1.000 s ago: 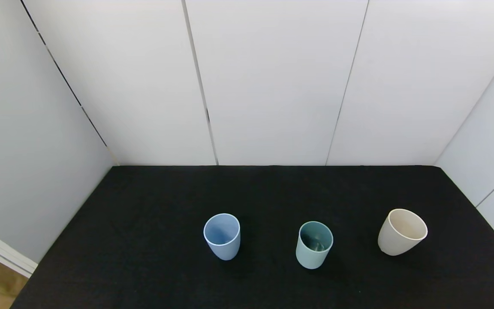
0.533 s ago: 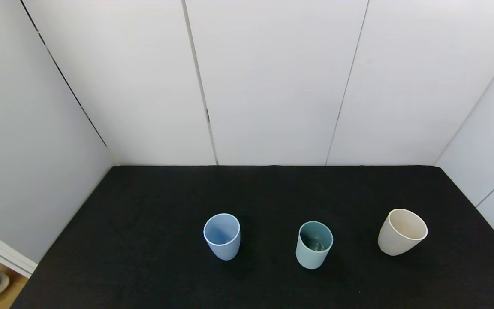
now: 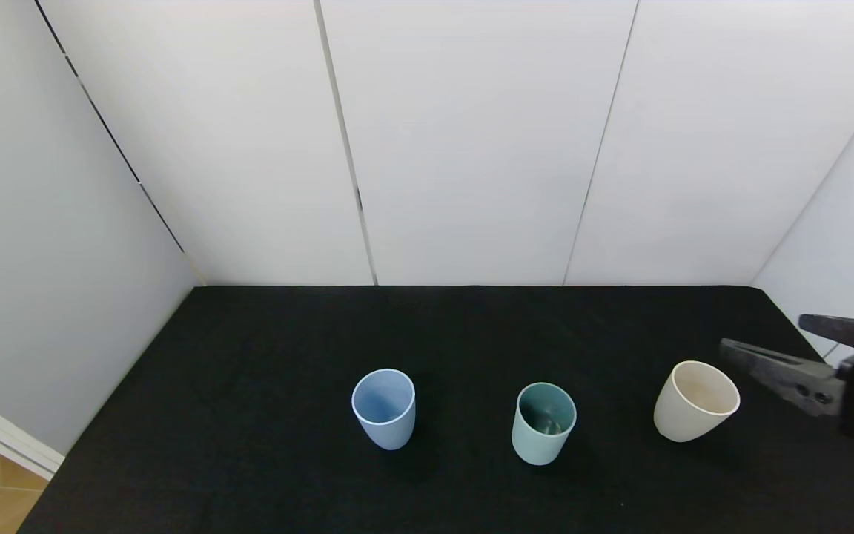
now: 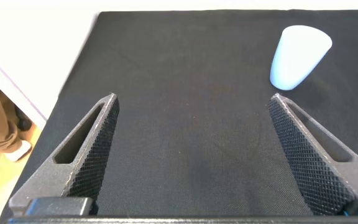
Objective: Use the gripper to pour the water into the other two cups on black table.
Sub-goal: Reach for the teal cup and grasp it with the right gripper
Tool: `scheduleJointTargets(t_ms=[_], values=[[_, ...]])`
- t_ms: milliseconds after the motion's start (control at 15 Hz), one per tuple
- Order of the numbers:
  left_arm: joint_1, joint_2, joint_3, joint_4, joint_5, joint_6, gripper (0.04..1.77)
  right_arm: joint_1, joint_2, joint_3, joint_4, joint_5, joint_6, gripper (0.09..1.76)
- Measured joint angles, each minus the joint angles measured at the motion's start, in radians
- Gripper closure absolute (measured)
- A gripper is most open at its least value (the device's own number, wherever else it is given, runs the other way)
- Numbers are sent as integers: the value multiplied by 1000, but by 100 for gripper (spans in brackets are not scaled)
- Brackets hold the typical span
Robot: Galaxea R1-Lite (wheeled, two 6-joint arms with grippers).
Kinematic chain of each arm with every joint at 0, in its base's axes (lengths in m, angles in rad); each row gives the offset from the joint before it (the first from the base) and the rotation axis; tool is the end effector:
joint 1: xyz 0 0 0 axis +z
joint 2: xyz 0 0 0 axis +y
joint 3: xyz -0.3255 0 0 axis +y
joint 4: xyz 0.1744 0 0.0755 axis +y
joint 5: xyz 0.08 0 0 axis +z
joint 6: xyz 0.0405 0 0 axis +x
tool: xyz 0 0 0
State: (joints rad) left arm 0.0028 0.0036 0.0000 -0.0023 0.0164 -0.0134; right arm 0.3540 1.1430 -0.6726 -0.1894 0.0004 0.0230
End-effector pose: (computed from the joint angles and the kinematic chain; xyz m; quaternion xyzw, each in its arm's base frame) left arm -0.0303 0.0006 0.0759 -0.0067 0.0006 0.0096 0.9999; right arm 0.1598 0.0591 0.2510 -0.0134 0.1399 0.1729 0.9749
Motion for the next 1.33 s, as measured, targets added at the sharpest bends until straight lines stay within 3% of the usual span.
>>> scheduleJointTargets(t_ms=[267,533,733,1000,1333], values=[[0,0,0,0,0,0,9,145,159,60,-224,-73,23,14],[0,0,0,0,0,0,9,237,255,162,-394,-79,25,14],[0,0,0,0,0,0,9,288,349,222,-527,-143,26,14],[0,0,0,0,0,0,9,327,495,270,-681,-190,27,14],[0,0,0,0,0,0,9,335,627,287,-763,-193,27,14]])
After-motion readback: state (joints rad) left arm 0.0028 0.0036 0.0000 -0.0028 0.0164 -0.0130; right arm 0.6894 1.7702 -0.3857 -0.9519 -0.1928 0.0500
